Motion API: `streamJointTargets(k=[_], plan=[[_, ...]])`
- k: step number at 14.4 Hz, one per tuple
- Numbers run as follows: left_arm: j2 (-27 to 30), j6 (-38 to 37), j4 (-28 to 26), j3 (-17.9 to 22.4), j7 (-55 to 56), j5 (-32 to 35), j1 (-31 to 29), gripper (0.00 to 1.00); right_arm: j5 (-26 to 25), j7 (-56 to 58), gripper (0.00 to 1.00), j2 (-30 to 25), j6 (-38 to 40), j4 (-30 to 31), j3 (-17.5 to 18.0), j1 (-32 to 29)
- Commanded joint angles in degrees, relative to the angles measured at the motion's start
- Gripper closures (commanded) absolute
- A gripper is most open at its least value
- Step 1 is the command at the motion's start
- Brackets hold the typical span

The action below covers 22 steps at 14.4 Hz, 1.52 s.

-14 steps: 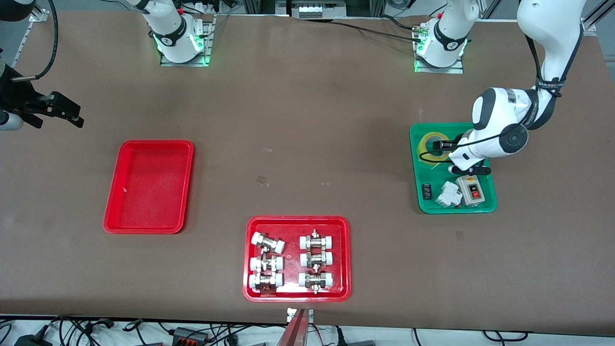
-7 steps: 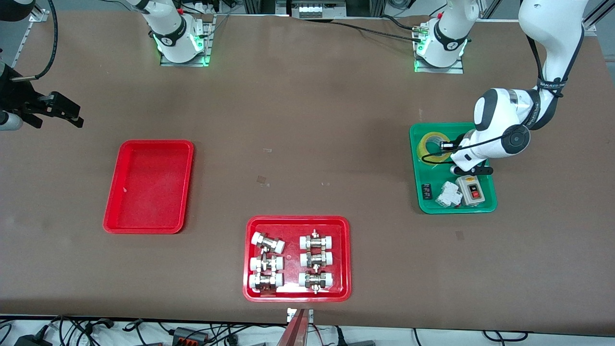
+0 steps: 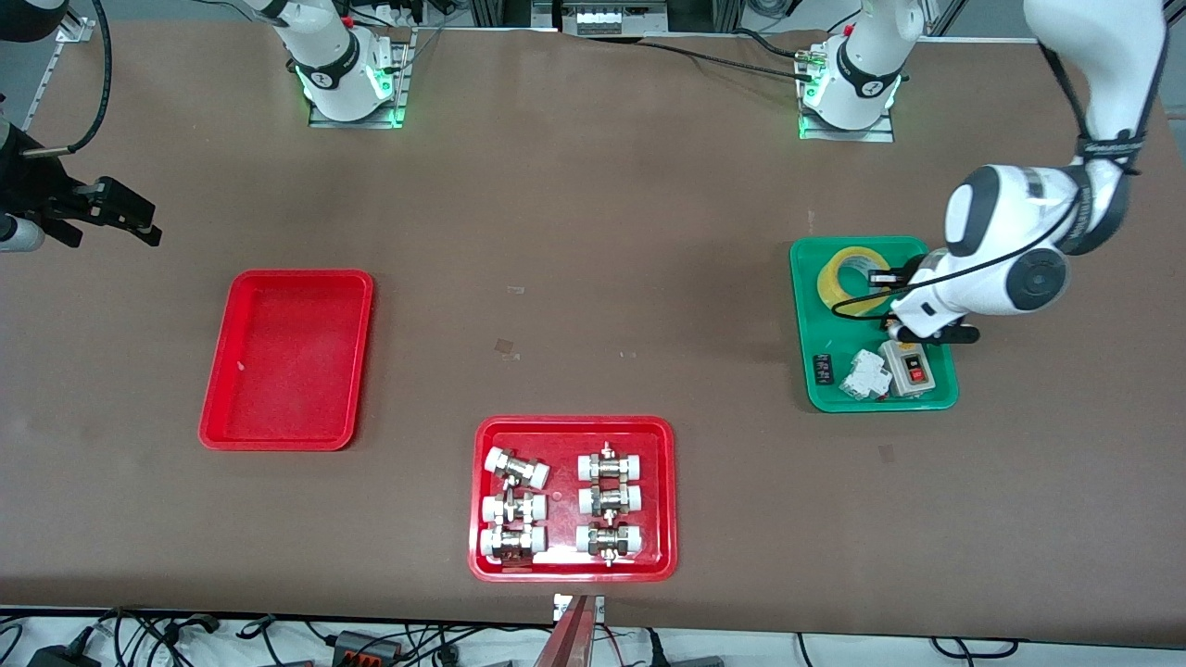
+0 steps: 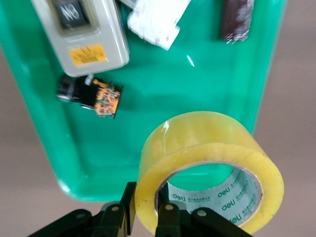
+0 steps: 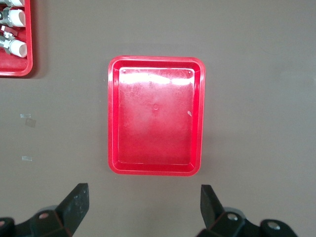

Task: Left arm passes tape to right arm into tray
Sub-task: 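Lift the tape with the left gripper while the right gripper approaches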

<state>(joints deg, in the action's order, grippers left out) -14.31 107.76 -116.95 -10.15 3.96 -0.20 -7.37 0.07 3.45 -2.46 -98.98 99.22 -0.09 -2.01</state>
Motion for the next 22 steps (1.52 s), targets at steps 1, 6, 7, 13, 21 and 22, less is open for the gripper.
streamJointTargets(k=[1, 6, 7, 13, 21, 22], plan=[[1.7, -10.4, 8.8, -2.8, -0.6, -1.3, 0.5, 1.0, -0.3, -0.2, 0.0, 1.1, 1.1, -1.3, -0.3, 0.5], [1.9, -21.4, 28.0, -10.2, -0.3, -6.6, 0.8, 1.0, 0.1, -0.2, 0.0, 4.2, 0.4, -1.6, 0.3, 1.0], [1.3, -21.0, 30.5, -10.7, -0.5, -9.7, 1.2, 1.0, 0.3, -0.1, 0.0, 5.0, 0.3, -1.7, 0.3, 1.6], [-5.3, -8.5, 33.9, -11.0, 17.5, -23.9, 9.7, 1.0, 2.4, 0.6, 0.0, 8.3, 0.5, -2.0, 0.4, 7.2], [-13.5, 11.4, 33.9, -11.1, 23.0, -25.8, 19.0, 1.0, 23.9, 1.0, 0.0, 13.3, -1.9, -4.5, 0.7, 13.2], [-14.5, 13.5, 34.0, -11.1, 23.1, -26.8, 20.4, 1.0, 28.1, 1.0, 0.0, 15.5, -2.9, -6.6, 0.6, 14.6]])
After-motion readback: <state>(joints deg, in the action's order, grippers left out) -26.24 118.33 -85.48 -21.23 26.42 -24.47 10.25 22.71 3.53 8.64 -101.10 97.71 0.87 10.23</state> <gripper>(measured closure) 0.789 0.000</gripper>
